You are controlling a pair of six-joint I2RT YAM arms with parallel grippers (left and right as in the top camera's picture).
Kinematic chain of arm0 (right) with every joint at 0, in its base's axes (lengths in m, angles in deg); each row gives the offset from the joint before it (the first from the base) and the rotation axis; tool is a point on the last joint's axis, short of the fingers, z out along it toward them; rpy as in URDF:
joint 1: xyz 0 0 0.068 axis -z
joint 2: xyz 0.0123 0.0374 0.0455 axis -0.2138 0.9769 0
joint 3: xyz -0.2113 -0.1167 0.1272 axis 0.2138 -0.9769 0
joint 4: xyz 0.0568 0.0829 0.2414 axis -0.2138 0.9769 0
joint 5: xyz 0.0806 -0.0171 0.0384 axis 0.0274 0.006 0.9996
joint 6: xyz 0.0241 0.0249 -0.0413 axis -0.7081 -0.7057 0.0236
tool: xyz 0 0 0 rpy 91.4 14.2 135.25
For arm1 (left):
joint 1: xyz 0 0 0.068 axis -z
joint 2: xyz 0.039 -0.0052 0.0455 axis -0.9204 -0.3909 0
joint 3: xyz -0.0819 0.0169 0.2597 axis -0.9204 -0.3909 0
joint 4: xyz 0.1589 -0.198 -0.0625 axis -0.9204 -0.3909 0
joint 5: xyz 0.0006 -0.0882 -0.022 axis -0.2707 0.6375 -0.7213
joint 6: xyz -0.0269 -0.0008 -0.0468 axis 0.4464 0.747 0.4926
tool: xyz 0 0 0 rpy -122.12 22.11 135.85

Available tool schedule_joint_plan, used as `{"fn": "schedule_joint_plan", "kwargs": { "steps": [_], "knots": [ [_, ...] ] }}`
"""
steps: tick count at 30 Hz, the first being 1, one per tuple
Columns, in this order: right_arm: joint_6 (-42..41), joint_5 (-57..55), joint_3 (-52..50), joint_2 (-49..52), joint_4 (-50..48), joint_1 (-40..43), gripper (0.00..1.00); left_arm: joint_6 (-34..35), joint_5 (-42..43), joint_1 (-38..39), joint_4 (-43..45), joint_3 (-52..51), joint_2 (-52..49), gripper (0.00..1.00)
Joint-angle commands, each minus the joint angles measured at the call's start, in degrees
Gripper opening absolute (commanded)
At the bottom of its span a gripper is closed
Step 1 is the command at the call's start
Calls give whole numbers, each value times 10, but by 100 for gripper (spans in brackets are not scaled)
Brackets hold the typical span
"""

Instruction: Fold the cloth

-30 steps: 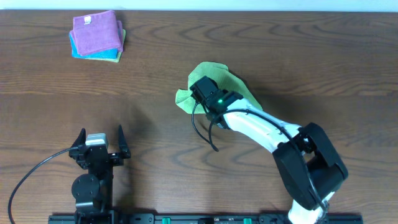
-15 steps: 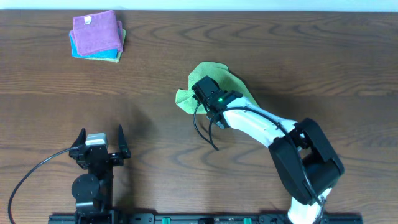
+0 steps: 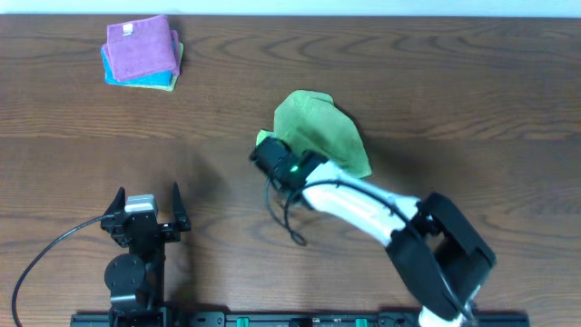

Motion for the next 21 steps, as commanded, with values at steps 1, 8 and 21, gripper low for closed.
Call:
{"fn": "schedule_joint_plan", "kwargs": {
  "steps": [1, 8, 21],
  "knots": [
    [-19, 72, 34, -41, 22, -43, 2, -10, -6, -1, -11, -20, 4, 95],
    [-19, 268, 42, -76, 38, -78, 2, -10, -6, -1, -11, -20, 4, 95],
    [-110, 253, 42, -76, 105, -82, 99, -10, -6, -1, -11, -20, 4, 95]
  ]
}}
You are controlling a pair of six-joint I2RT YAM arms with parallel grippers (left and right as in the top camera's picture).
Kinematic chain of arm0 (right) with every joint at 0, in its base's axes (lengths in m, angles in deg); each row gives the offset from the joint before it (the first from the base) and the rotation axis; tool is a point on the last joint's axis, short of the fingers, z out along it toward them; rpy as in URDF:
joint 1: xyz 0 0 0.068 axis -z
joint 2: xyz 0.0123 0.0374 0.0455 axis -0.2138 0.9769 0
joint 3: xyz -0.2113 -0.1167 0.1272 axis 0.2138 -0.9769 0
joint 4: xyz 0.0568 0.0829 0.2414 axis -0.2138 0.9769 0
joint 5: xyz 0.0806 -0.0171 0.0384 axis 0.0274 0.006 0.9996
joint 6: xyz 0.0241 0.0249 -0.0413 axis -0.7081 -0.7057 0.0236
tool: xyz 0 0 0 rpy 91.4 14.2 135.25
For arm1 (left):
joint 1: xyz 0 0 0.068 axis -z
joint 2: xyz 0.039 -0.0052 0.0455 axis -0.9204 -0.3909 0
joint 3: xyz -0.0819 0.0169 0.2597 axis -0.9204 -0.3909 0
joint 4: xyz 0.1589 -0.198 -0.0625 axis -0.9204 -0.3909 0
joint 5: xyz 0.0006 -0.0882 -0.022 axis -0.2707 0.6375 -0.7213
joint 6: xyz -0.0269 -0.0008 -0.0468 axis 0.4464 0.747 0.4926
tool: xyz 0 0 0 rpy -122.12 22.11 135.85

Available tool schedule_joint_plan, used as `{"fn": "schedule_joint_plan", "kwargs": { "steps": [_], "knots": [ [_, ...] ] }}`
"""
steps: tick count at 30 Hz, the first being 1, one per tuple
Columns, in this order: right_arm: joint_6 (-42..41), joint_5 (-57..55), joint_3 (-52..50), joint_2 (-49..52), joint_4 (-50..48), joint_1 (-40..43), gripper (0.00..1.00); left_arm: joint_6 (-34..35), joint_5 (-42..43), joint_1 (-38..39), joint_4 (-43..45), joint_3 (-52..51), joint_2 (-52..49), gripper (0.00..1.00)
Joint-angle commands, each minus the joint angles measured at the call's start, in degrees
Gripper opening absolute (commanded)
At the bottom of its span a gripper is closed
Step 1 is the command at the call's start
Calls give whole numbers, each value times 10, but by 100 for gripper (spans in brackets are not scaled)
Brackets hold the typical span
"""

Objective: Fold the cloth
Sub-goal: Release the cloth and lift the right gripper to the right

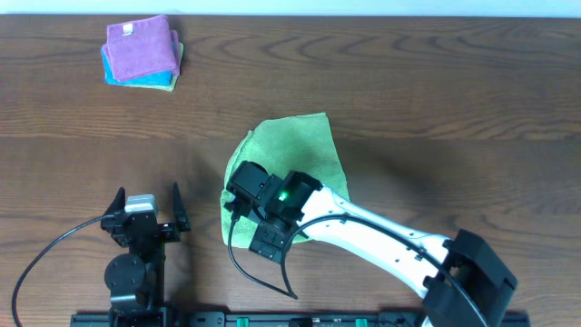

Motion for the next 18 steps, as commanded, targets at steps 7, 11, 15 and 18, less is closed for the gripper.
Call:
{"fn": "schedule_joint_plan", "kwargs": {
  "steps": [7, 11, 15, 18],
  "knots": [
    [-97, -129, 8, -7, -2, 10, 93, -10, -6, -1, -11, -20, 4, 95],
    [-118, -143, 8, -7, -3, 47, 88, -10, -6, -1, -11, -20, 4, 95],
    [-118, -118, 8, -7, -10, 110, 94, -10, -6, -1, -11, -20, 4, 95],
    [-120, -100, 8, -19, -5, 162, 94, -10, -6, -1, -11, -20, 4, 95]
  ]
}}
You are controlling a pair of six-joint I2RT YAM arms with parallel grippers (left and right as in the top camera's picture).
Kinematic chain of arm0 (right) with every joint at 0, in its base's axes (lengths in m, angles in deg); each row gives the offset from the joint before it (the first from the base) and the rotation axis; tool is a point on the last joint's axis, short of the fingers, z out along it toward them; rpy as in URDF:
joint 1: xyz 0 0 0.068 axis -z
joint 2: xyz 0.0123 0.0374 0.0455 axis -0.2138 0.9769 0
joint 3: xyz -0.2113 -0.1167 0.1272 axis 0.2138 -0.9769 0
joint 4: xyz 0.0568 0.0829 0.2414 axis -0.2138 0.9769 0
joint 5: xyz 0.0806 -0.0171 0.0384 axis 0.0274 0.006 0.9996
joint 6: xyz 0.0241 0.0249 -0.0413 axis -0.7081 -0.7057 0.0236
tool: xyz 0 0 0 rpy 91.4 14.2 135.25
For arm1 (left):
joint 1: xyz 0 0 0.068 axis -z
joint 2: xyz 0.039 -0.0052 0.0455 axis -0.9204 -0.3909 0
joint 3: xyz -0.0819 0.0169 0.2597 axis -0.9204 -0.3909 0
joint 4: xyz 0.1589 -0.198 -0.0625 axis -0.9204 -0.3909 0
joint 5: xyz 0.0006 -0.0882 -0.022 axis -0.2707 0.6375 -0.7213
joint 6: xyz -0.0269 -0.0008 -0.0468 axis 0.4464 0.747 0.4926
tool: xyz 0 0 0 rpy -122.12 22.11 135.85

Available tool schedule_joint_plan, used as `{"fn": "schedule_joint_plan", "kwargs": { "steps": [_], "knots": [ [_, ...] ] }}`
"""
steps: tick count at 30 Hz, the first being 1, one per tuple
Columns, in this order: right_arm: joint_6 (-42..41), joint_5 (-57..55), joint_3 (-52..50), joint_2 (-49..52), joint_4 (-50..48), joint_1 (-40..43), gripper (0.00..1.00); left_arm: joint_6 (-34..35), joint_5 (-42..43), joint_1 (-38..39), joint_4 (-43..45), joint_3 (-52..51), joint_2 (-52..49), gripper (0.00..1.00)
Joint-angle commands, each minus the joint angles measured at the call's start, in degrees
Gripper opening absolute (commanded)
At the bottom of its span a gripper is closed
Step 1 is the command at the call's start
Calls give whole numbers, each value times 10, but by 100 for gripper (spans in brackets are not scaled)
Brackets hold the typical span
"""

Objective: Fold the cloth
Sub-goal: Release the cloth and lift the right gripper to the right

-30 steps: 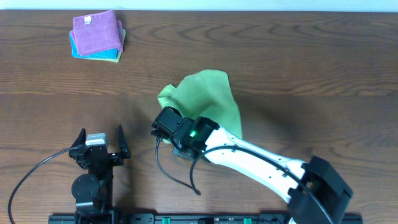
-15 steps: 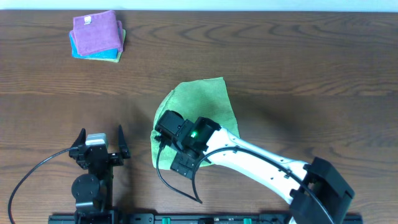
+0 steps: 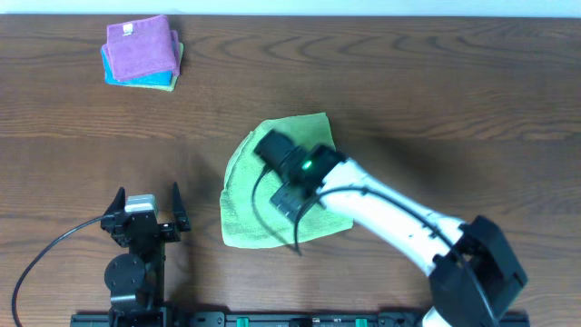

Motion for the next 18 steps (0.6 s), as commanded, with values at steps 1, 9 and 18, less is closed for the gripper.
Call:
{"fn": "schedule_joint_plan", "kwargs": {
  "steps": [1, 9, 18],
  "knots": [
    [-16, 30, 8, -28, 5, 56, 95, -10, -6, -1, -11, -20, 4, 95],
    [9, 157, 8, -177, -12, 141, 99, -10, -3, -1, -11, -20, 4, 95],
    [45, 168, 8, -233, -13, 143, 99, -10, -2, -1, -11, -20, 4, 95]
  ]
}}
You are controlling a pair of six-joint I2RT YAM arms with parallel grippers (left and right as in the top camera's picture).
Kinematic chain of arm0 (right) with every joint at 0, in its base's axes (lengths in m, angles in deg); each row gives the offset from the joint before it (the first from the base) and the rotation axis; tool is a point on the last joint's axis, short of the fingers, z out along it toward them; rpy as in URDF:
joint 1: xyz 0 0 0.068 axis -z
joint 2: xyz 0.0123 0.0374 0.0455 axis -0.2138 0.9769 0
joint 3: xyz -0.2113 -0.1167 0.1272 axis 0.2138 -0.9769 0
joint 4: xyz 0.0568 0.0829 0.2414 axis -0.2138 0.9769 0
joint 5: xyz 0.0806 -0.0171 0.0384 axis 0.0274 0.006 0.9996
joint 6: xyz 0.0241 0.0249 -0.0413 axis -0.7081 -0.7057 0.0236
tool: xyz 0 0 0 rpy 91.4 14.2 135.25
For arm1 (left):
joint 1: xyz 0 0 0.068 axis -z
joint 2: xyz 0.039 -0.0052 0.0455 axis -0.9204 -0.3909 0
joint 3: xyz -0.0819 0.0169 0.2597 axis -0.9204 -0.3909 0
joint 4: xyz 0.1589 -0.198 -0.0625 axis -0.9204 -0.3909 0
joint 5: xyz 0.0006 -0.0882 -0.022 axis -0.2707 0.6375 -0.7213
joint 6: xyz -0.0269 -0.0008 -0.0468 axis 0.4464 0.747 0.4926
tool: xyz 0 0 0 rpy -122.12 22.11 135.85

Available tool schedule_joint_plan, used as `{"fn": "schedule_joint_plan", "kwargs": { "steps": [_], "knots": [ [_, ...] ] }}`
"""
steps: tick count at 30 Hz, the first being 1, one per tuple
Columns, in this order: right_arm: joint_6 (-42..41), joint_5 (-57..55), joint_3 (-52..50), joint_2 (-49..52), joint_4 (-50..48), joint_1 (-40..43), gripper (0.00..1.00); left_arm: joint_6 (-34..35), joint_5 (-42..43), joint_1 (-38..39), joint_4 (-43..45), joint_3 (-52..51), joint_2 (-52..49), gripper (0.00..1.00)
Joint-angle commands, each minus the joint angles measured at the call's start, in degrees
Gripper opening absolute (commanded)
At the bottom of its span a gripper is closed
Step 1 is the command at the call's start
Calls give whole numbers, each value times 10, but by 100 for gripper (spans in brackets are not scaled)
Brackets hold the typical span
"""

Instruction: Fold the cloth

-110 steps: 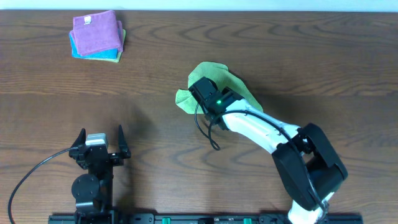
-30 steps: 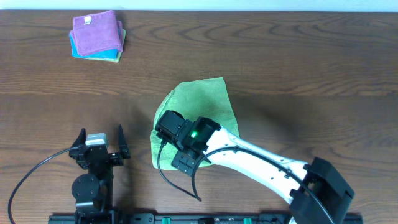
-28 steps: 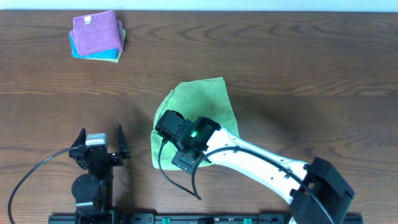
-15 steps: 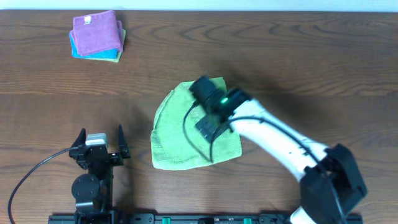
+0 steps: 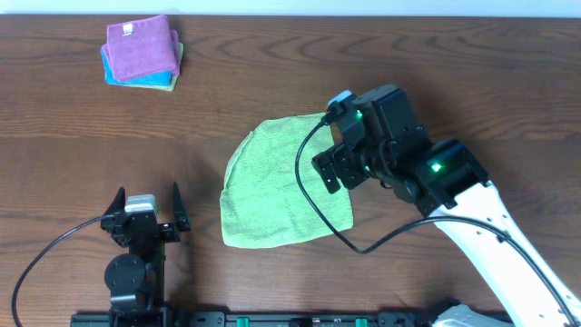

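The green cloth (image 5: 272, 191) lies spread flat at the middle of the table, roughly square with a rounded left side. My right gripper (image 5: 329, 171) hovers over the cloth's right edge, pointing left; the wrist hides its fingers, so its state is unclear. The cloth does not look lifted there. Near the front left, my left gripper (image 5: 147, 207) rests well away from the cloth, its two fingers spread with nothing between them.
A stack of folded cloths (image 5: 141, 52), purple on top with blue and green beneath, sits at the far left corner. The right arm's black cable (image 5: 313, 204) loops over the cloth's right part. The table's front rail runs along the bottom edge.
My right gripper has moved from over the cloth's upper middle to its right edge, the arm swinging out to the right. The cloth lies spread as before. The left arm has not moved.
At first the cloth sat bunched at the centre with my right gripper at its left corner. Then the gripper was lower left and the cloth stretched out toward the front. After that the cloth lay flat with the gripper above it, and now the gripper is at its right edge.
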Motion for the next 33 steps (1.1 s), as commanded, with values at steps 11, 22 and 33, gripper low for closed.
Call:
{"fn": "schedule_joint_plan", "kwargs": {
  "steps": [11, 22, 33],
  "knots": [
    [53, 36, 6, 5, -17, 2, 99, -10, -2, -1, -10, -20, 4, 96],
    [60, 37, 6, 9, -12, 2, 99, 231, 102, -1, 0, -20, 2, 96],
    [75, 37, 6, 9, -14, 2, 99, 230, 35, -1, 37, -20, 2, 95]
  ]
}}
